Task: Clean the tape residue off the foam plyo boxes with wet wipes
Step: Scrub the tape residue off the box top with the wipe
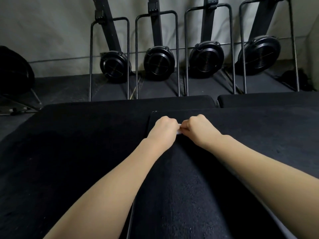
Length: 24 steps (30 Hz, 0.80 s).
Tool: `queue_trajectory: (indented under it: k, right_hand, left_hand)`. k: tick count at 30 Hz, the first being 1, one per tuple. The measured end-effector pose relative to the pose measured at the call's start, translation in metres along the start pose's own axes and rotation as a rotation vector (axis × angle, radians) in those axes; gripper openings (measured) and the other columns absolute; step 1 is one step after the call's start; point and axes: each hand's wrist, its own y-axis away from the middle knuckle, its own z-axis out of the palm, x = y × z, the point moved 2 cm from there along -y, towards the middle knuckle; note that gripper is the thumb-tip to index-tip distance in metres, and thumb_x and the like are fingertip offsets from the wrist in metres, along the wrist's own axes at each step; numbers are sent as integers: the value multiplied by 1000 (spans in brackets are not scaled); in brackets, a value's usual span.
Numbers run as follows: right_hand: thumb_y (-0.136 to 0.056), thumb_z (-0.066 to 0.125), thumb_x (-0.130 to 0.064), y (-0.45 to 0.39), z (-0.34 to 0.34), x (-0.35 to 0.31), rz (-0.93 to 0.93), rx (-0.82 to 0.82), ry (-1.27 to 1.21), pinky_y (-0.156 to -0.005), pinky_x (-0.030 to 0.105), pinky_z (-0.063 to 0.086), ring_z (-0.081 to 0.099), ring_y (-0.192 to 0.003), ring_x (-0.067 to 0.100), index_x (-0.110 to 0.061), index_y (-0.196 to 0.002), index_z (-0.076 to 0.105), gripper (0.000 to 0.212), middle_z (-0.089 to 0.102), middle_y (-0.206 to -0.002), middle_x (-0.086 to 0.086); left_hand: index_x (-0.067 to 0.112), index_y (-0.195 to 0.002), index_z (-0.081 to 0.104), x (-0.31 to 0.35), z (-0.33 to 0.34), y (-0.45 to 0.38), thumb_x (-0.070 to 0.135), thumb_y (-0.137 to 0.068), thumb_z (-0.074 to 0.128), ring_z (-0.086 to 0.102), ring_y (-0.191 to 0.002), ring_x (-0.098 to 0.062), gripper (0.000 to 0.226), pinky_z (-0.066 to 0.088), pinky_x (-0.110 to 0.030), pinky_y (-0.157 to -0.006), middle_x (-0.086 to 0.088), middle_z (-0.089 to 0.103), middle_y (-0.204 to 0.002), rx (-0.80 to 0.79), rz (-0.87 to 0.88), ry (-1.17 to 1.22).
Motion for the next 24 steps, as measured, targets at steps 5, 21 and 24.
queue_trajectory:
  k: [5, 21, 24]
  right_hand:
    - [-94, 66, -51, 34, -3, -10, 13, -33, -11, -63, 35, 51, 55, -64, 24, -20, -76, 72, 36, 64, -73, 8]
    - [-97, 59, -11, 128, 7, -44, -217, 50, 117, -73, 37, 50, 62, -79, 27, -18, -105, 73, 18, 70, -89, 3]
    - [-101, 60, -29, 105, 4, -43, -108, 49, 40, -75, 38, 50, 61, -80, 28, -26, -115, 74, 20, 69, -87, 8]
  left_hand:
    - [40, -135, 57, 5, 0, 32, 5, -95, 42, 45, -78, -19, 55, 46, -31, -73, 6, 39, -68, -37, 3, 69]
    - [28, -138, 55, 41, -17, 130, 11, -97, 41, 46, -84, -24, 46, 31, -26, -68, -5, 37, -93, -5, 22, 186]
    - [17, -117, 64, 36, -17, 106, 1, -92, 43, 47, -89, -22, 37, 34, -28, -69, 0, 37, -75, -11, -78, 169]
